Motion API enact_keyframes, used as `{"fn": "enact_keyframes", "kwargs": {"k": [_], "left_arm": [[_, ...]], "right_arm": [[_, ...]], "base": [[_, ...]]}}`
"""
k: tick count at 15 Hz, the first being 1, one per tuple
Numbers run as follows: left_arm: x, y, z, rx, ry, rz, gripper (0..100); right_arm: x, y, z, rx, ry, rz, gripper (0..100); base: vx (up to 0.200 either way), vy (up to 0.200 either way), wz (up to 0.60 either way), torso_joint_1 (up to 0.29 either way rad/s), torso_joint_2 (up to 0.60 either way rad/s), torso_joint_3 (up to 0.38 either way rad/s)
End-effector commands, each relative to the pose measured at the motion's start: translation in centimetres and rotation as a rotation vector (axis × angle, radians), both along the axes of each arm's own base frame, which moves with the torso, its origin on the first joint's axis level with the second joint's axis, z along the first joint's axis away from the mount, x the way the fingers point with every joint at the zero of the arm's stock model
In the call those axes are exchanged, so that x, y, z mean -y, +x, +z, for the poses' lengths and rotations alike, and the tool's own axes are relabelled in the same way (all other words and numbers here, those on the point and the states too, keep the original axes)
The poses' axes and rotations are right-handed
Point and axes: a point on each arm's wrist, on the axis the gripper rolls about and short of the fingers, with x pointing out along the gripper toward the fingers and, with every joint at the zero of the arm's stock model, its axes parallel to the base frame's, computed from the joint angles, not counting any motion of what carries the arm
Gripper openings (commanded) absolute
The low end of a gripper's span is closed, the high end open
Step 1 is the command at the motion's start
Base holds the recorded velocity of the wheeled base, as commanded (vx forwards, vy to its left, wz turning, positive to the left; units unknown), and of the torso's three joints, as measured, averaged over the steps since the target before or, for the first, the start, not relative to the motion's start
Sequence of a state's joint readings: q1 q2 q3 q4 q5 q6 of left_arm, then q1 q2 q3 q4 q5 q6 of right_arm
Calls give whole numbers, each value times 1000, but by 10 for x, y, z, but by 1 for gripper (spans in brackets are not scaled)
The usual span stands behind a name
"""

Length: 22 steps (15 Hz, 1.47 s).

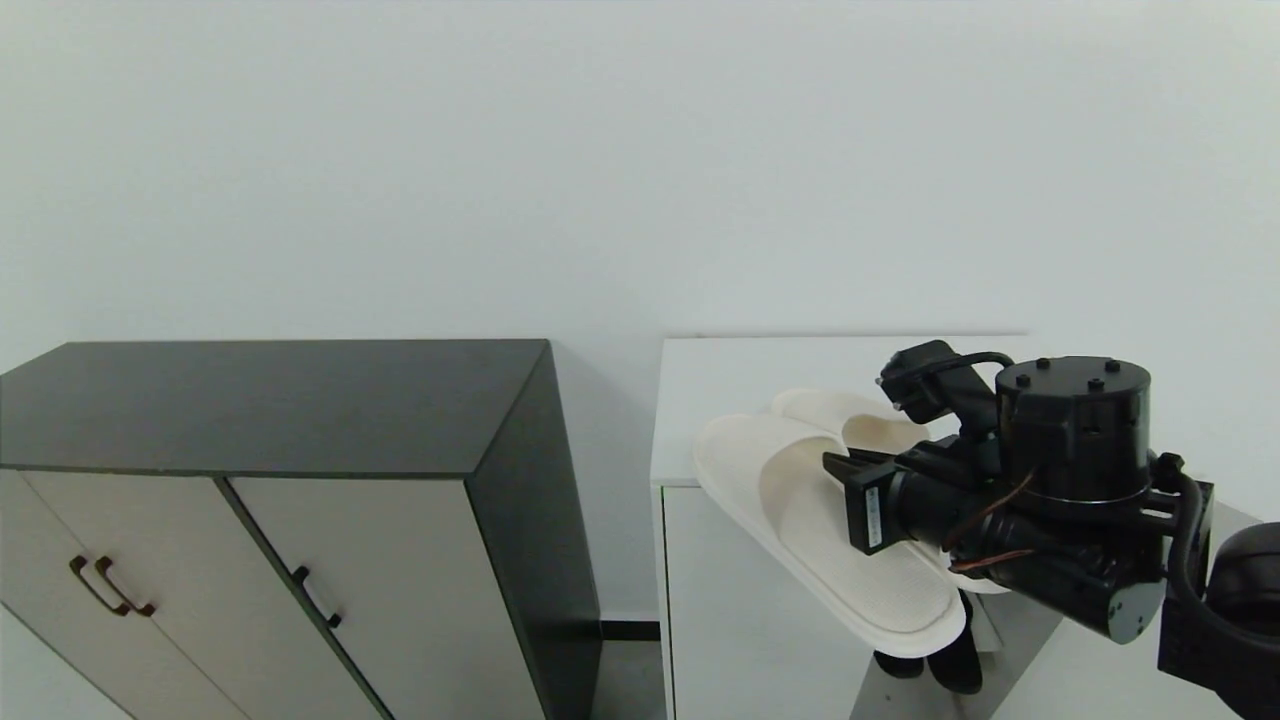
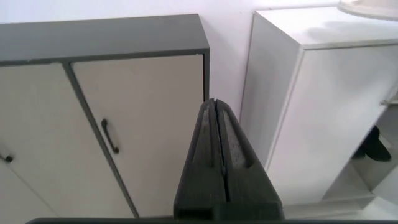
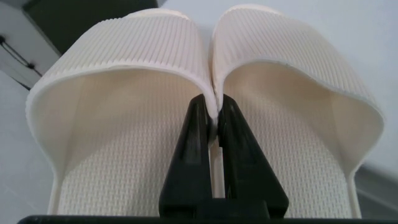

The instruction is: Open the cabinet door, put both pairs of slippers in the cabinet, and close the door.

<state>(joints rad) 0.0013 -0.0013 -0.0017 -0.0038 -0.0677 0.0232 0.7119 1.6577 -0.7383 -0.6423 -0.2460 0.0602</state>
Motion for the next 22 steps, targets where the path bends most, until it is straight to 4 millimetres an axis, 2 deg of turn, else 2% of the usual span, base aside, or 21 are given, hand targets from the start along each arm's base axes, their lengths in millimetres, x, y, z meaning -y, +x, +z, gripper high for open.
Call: {"fn": "enact_keyframes", "kwargs": {"k": [1,5,18,22], "left_arm": [[0,0,0,-1,0,-1,0],[0,0,0,-1,0,-1,0],[0,0,0,-1,-2,0,0],[0,0,0,-1,-2,0,0]], "right_arm": [[0,0,-1,-2,-3,-1,0],[0,1,-1,-1,-6,-7,0],[0,0,-1,1,-3,-8,0],[0,0,0,1,-3,-8,0]], "base": [[-200,0,0,7,2,2],[-200,0,0,6,4,2],[0,0,0,0,0,0],[0,-200,0,1,2,1]]}}
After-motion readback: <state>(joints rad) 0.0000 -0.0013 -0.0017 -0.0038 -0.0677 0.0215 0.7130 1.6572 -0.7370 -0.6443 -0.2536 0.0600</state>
